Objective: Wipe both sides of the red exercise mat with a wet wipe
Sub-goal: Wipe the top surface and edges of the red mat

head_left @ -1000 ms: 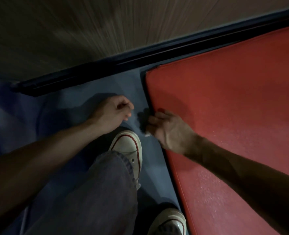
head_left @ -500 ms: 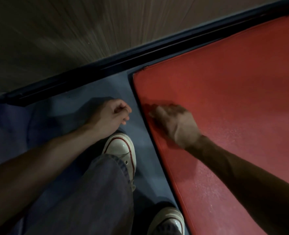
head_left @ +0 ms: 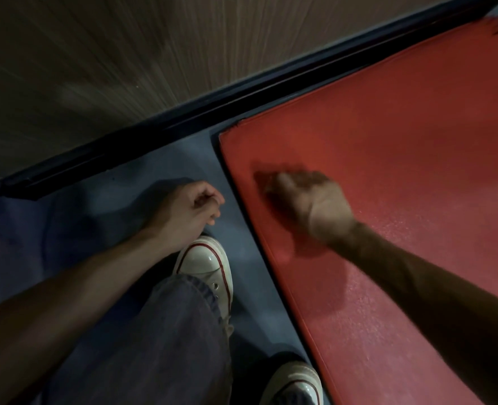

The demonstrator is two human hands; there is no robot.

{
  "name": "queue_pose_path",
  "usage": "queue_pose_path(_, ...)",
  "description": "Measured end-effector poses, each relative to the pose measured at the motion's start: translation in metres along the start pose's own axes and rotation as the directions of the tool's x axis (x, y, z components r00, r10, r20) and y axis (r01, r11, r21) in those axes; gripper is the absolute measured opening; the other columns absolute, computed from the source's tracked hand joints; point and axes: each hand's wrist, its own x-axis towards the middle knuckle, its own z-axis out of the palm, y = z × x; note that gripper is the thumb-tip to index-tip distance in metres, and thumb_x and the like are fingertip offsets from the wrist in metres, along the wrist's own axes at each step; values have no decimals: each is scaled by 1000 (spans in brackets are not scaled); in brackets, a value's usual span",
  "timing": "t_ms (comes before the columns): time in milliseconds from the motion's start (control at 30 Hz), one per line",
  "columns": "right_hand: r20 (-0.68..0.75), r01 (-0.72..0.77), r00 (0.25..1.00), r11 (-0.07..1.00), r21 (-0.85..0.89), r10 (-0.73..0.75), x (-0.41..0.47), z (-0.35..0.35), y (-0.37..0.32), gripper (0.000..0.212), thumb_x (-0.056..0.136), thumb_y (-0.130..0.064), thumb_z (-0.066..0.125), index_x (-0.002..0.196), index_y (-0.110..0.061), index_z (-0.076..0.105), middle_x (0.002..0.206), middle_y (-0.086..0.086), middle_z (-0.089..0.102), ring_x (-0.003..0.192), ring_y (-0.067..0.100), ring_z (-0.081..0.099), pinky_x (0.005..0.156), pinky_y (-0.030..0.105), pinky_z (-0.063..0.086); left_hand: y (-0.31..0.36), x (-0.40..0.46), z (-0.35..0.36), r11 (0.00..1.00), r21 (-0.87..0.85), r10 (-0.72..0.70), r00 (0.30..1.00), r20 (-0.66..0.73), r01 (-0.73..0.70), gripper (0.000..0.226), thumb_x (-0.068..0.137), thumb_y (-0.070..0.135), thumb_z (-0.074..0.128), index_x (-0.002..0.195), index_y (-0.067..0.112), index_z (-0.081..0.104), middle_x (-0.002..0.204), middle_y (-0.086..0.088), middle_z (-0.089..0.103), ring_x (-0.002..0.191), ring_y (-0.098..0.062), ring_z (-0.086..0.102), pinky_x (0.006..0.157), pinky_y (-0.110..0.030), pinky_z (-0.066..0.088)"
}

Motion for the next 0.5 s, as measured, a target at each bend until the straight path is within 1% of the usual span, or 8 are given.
queue_pose_path(33,-43,-107,994,993,-51,105,2,-7,17,25,98,-36,51,103,-16,65,85,9,68,73,34,66,64,38,47,-2,0,-1,1000,-9,0,1000,-3,0,20,98,6,56,87,19,67,77,-3,70,65,-12,64,64,-25,48)
queue_pose_path(100,-96,-389,921,909,-150,378,3,-24,60,31,101,-43,51,105,-13,59,86,16,66,76,40,65,61,41,45,-4,0,-2,1000,-16,-4,1000,-4,4,20,98,7,57,87,20,67,78,-3,71,66,-12,65,65,-25,48)
queue_pose_path(167,-130,-523,851,842,-129,508,1,-32,76,37,103,-44,45,107,-9,56,88,22,65,79,45,64,62,42,40,-3,0,0,1000,-14,-10,1000,7,11,19,99,8,56,89,19,68,79,-2,72,66,-11,66,66,-25,49)
queue_pose_path(233,-83,-469,881,883,-17,466,1,-25,53,34,103,-41,47,107,-8,57,86,20,67,79,43,65,62,41,40,1,0,5,1000,-8,-11,1000,21,11,19,99,9,56,89,21,68,78,0,72,65,-9,65,66,-25,50)
queue_pose_path(333,25,-189,982,978,83,188,-6,-1,-3,22,103,-29,54,111,-9,61,89,13,68,78,36,67,60,39,50,9,1,13,1000,-2,4,999,32,-4,21,99,9,56,86,22,66,77,0,71,62,-5,63,60,-19,48)
queue_pose_path(400,50,4,999,999,50,-6,-10,3,-13,23,101,-26,51,114,-11,61,87,8,68,74,32,67,54,36,53,11,0,13,1000,5,15,999,34,-15,19,99,9,57,87,20,67,77,-1,71,62,-5,63,59,-18,48)
queue_pose_path(433,51,51,997,999,16,-52,-9,-1,-5,25,99,-29,48,114,-13,60,86,6,68,71,30,66,53,33,51,11,-1,13,1000,4,13,999,31,-13,18,99,10,56,89,18,67,78,-2,72,63,-6,64,61,-20,48)
queue_pose_path(500,25,2,1000,998,-57,-1,-7,-12,27,28,95,-32,49,110,-11,60,84,9,69,68,30,68,52,31,49,10,-3,12,1000,-3,6,1000,22,-6,16,100,11,56,92,16,68,79,-3,72,65,-8,65,65,-24,49)
